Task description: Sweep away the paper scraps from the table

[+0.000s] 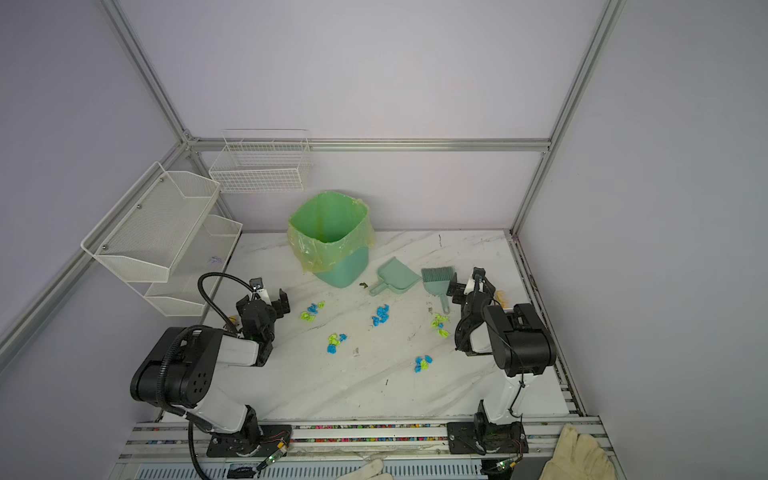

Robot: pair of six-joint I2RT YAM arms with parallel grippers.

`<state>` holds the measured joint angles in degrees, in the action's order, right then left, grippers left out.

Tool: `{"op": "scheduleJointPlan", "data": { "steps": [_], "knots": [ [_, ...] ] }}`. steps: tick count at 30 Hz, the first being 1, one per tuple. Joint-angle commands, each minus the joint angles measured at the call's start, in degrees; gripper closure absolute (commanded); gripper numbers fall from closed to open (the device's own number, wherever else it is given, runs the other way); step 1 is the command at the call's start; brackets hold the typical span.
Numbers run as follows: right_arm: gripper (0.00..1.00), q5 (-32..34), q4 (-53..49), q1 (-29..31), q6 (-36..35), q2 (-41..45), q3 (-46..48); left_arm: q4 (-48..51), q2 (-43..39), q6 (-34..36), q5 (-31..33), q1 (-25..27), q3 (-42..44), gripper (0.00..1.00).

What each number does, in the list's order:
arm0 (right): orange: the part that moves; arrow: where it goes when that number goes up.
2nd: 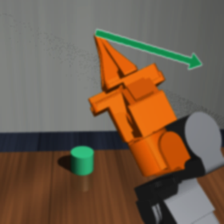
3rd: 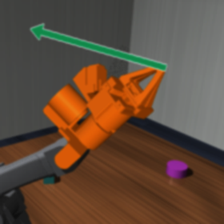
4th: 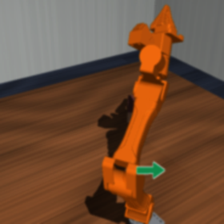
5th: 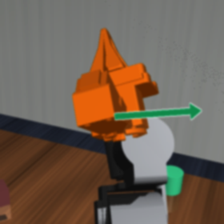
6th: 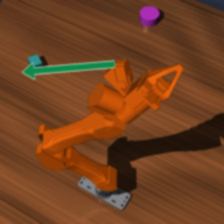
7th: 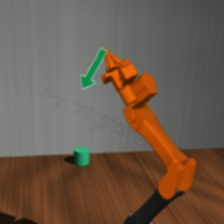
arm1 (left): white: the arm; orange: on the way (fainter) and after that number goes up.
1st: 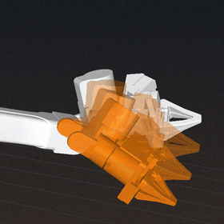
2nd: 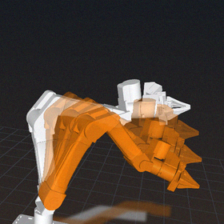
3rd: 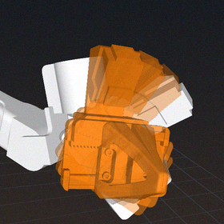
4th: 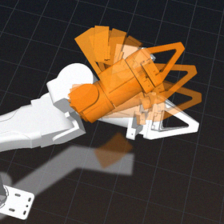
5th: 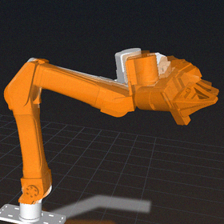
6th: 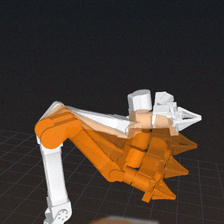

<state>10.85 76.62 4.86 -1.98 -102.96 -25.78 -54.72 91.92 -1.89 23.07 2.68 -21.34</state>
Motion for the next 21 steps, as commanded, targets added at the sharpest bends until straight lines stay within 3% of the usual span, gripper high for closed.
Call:
{"op": "scheduleJointPlan", "data": {
  "steps": [1, 21],
  "knots": [
    [0.03, -0.4, 0.6, 0.0, -0.2, 1.0, -0.7, -1.9, -1.3, 0.0, -0.3, -0.3, 0.3, 0.00],
    [0.03, -0.3, 0.3, 0.1, -0.2, 0.9, -0.9, -2.0, -1.3, -0.1, -0.3, -0.4, 0.3, 0.00]
  ]
}}
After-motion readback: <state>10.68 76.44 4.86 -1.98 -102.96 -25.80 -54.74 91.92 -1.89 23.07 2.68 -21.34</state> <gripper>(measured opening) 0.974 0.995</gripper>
